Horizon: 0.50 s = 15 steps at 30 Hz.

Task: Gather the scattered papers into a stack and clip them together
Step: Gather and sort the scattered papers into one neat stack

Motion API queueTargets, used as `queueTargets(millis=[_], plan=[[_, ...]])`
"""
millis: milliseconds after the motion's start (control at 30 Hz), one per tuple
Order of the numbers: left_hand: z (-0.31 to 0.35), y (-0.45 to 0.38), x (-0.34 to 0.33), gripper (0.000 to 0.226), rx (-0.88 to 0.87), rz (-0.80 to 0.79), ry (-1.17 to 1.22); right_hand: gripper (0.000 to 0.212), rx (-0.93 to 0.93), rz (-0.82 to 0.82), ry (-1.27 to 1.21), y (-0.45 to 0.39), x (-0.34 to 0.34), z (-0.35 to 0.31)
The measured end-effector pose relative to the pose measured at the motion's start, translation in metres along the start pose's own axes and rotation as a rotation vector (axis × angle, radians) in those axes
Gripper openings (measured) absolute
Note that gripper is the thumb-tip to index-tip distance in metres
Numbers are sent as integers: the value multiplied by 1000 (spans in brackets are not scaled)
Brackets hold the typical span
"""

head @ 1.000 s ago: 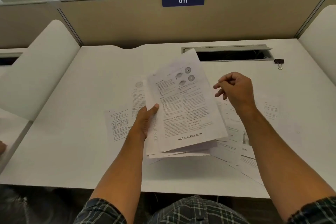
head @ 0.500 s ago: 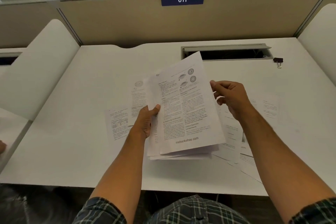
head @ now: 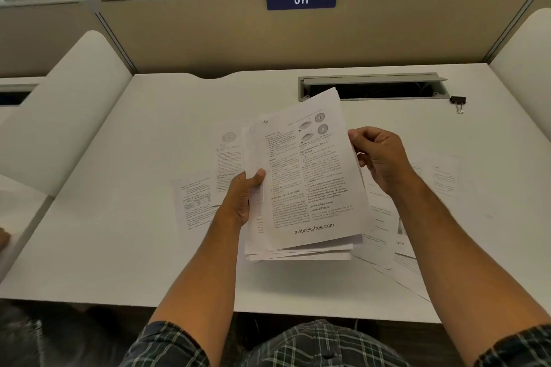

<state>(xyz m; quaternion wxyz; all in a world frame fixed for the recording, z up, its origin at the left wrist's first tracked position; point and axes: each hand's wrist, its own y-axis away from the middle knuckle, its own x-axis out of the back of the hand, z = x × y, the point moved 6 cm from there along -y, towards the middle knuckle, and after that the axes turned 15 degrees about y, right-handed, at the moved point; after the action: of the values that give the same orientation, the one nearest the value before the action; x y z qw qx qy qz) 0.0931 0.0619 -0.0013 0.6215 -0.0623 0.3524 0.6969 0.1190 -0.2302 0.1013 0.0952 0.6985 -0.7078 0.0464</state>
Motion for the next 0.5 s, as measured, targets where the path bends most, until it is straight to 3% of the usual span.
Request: queueTargets(millis=[200,300,500], plan=[[-2,1,0,37,8,-1,13,17,194,143,283,1,3,-34],[-1,3,4,38,-1,31,30,17,266,292,418,1,17,-48],[3,5,17,23,-4,51,120,28,9,489,443,-8,66,-23]])
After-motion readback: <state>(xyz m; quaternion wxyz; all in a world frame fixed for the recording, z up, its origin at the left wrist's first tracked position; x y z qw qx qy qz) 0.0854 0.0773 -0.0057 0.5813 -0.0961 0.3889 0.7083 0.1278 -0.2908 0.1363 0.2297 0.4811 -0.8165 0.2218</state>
